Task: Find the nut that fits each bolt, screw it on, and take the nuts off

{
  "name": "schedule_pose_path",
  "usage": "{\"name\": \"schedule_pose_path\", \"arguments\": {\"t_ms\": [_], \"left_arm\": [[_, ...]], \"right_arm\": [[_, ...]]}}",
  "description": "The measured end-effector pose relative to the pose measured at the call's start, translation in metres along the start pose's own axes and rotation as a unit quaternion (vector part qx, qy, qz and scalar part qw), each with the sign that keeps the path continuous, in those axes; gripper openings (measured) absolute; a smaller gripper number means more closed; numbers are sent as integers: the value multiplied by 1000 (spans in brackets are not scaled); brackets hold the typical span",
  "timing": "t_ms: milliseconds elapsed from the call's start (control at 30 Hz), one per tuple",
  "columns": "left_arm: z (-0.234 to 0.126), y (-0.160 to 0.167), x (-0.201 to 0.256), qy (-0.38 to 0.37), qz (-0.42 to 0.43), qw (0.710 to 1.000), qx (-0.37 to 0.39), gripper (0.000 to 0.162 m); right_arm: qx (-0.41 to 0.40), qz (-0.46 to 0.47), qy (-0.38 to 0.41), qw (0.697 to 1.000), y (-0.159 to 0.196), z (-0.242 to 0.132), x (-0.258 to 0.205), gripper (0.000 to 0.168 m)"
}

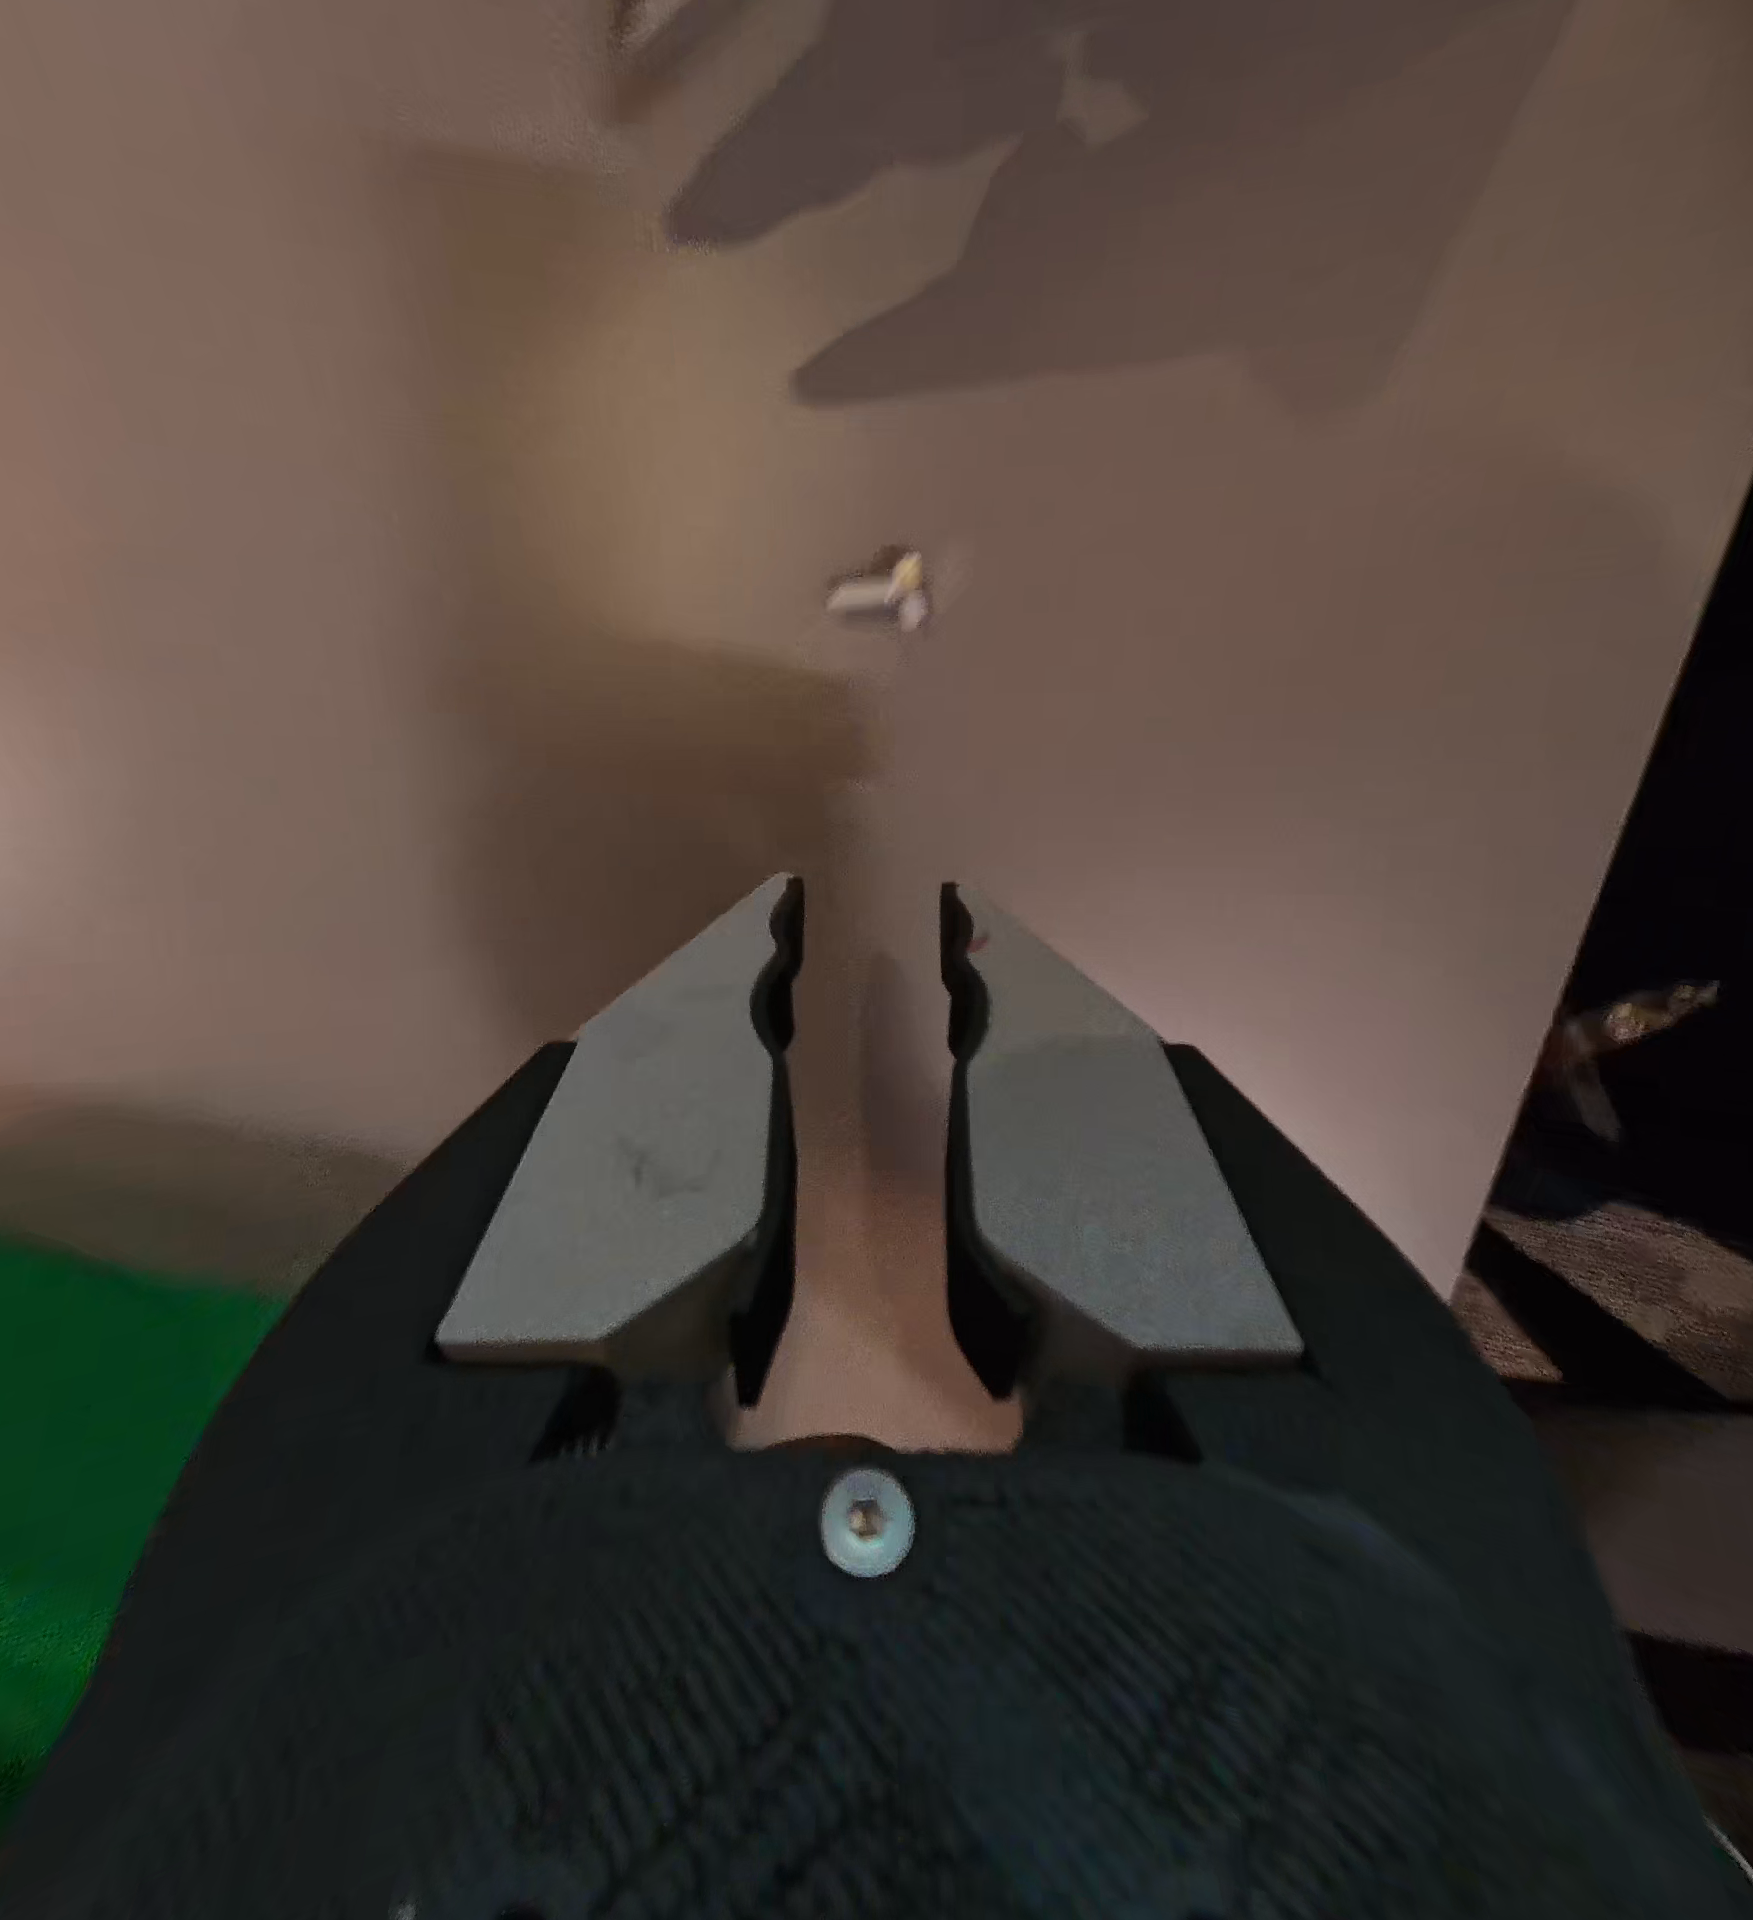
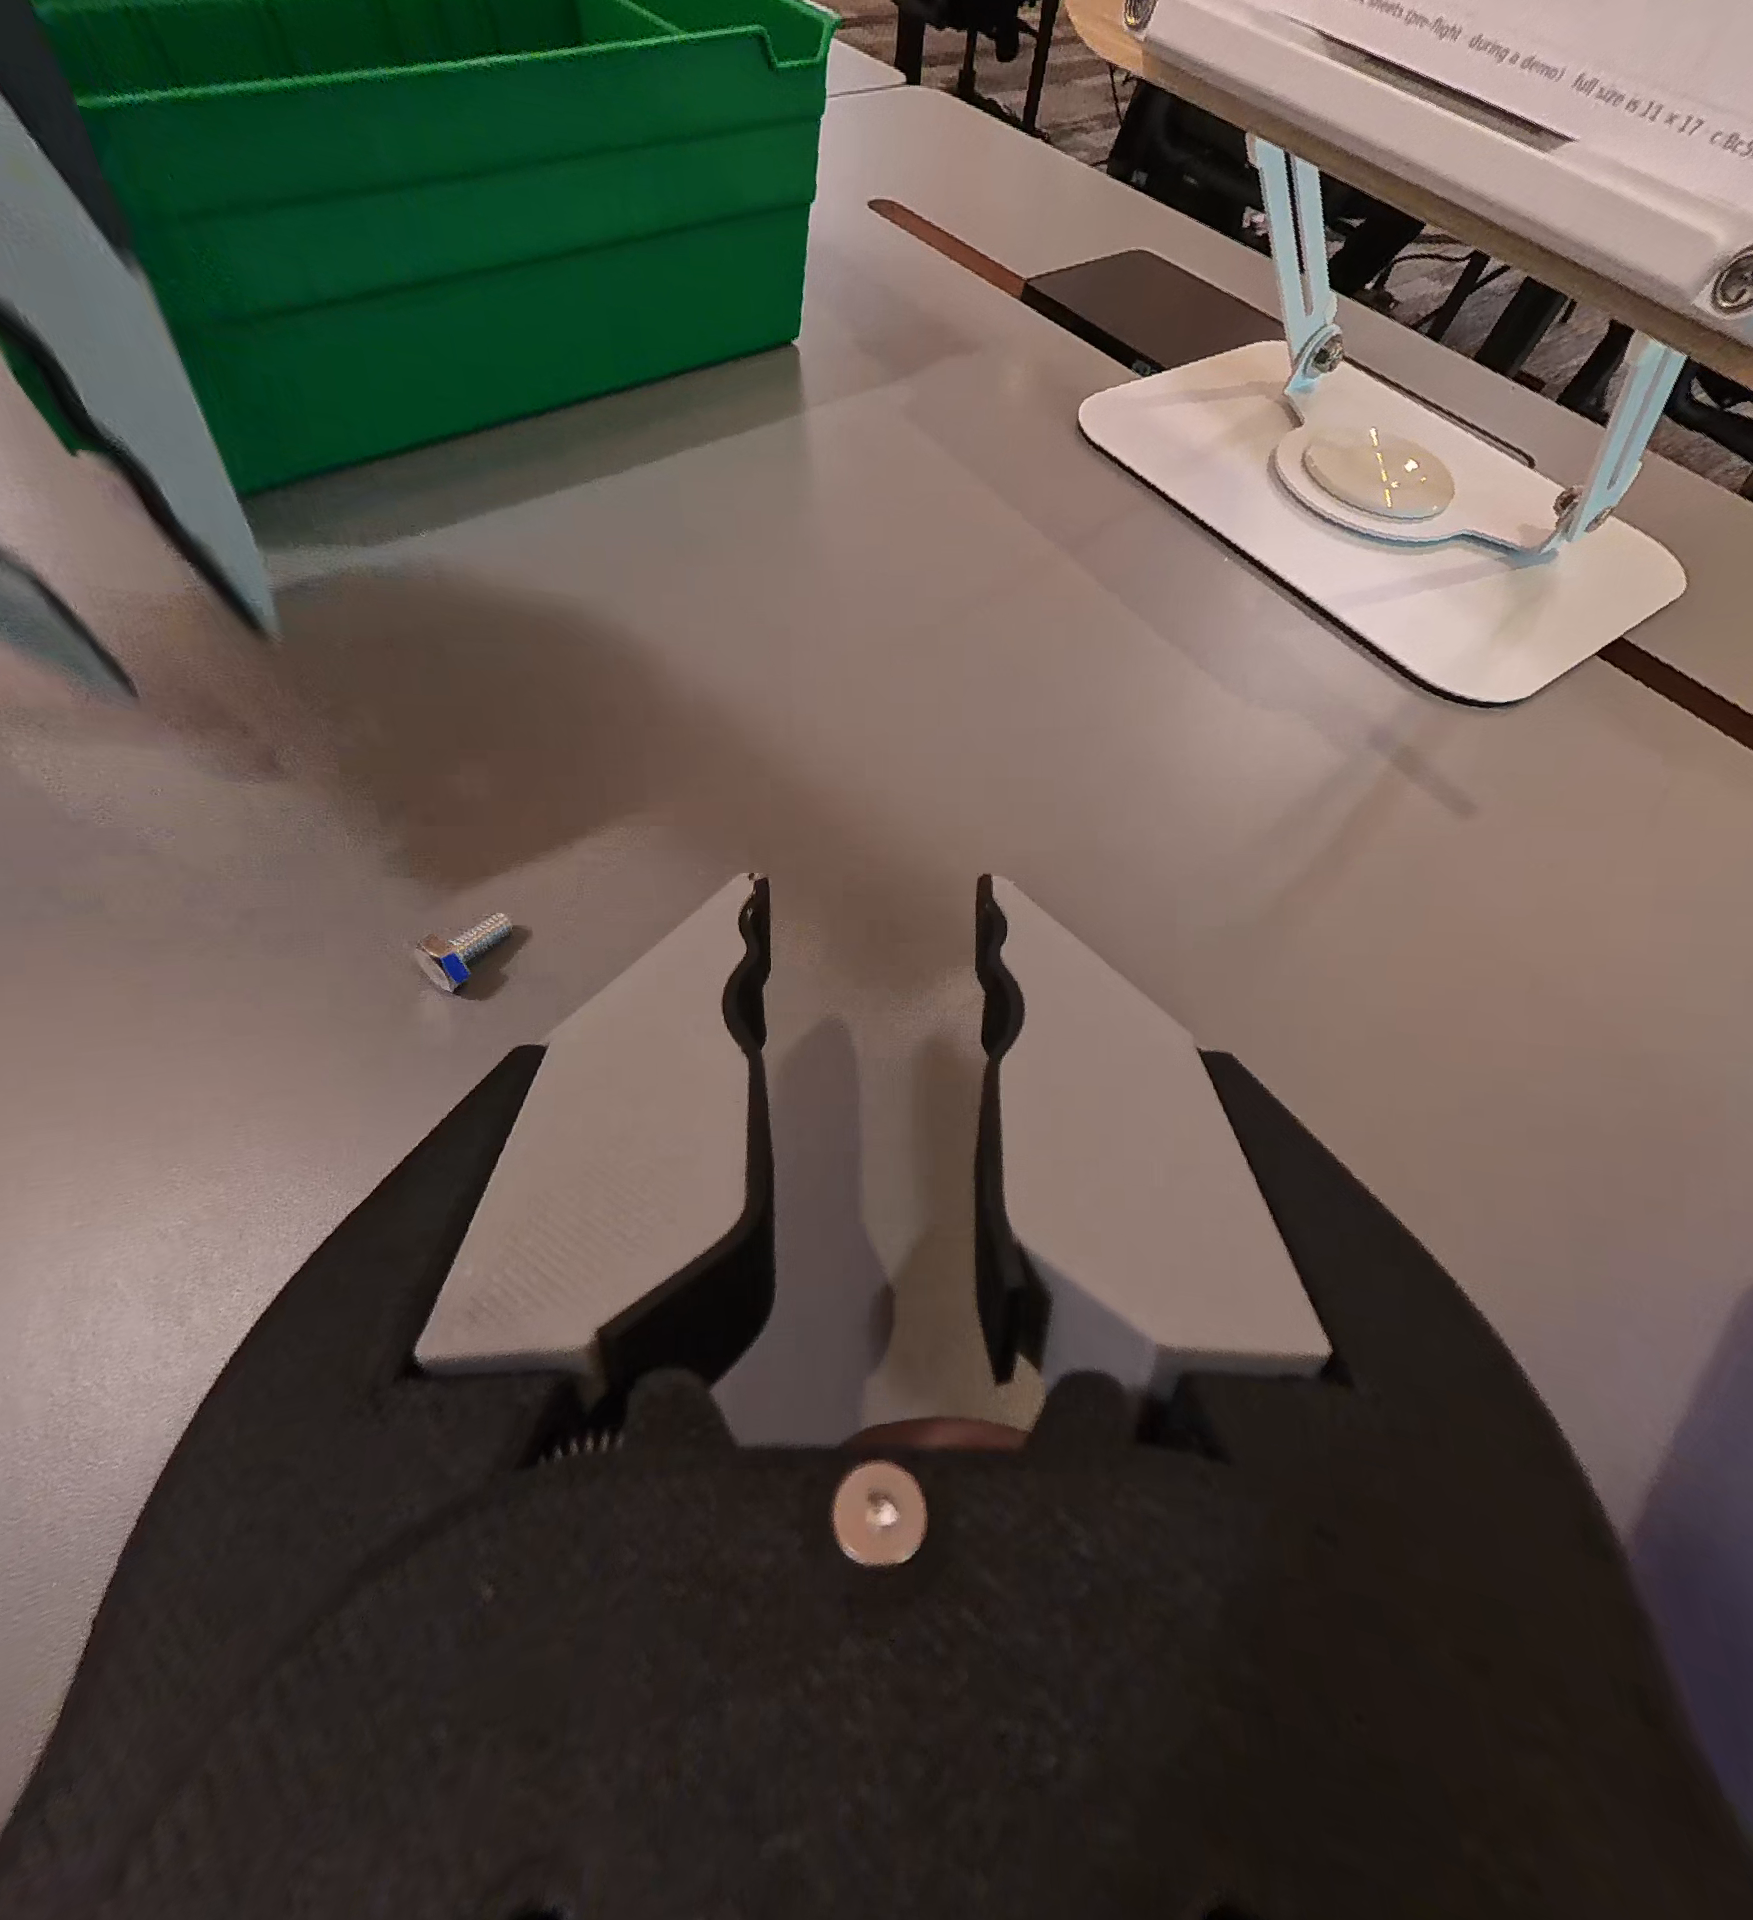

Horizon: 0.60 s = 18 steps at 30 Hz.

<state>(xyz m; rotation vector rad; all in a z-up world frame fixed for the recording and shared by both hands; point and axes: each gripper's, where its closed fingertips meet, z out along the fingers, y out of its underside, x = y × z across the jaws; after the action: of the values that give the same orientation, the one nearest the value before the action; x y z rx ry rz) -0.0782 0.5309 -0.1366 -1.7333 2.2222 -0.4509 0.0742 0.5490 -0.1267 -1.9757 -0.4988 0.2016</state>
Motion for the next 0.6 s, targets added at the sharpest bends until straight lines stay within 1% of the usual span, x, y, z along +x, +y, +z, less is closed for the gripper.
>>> {"name": "schedule_pose_path", "arguments": {"t_ms": [67, 100, 167, 233, 300, 333, 433, 500, 567, 600], "left_arm": [[-46, 24, -23, -46, -20, 999, -8, 24], [-69, 41, -36, -65, -34, 997, -19, 25], [-107, 86, -66, -105, -65, 990, -64, 26], [-129, 142, -100, -141, -87, 977, -136, 28], [-135, 194, -124, -145, -86, 964, -205, 32], [-132, 215, -131, -135, -79, 961, -227, 32], [-118, 258, -145, -109, -66, 952, -277, 26], [-109, 275, -149, -89, -64, 946, -304, 25], [-102, 279, -155, -82, -43, 944, -318, 20], [-99, 281, -158, -81, -36, 940, -330, 23]], "right_arm": [[2, 2, -4, 1000, -1, 0, -2, 37], [2, 2, -7, 1000, -2, 0, -3, 37], [1, -3, -11, 1000, -2, 0, -7, 37], [0, -12, -14, 1000, -2, 0, -11, 37], [-1, -23, -12, 1000, -3, 0, -14, 37], [-1, -27, -11, 1000, -3, 0, -14, 37], [-5, -31, -7, 999, -1, 2, -13, 37], [-7, -25, -6, 1000, 1, 2, -11, 37], [-7, -17, -6, 1000, 2, 2, -8, 37], [-6, -12, -8, 1000, 2, 2, -7, 37]]}}
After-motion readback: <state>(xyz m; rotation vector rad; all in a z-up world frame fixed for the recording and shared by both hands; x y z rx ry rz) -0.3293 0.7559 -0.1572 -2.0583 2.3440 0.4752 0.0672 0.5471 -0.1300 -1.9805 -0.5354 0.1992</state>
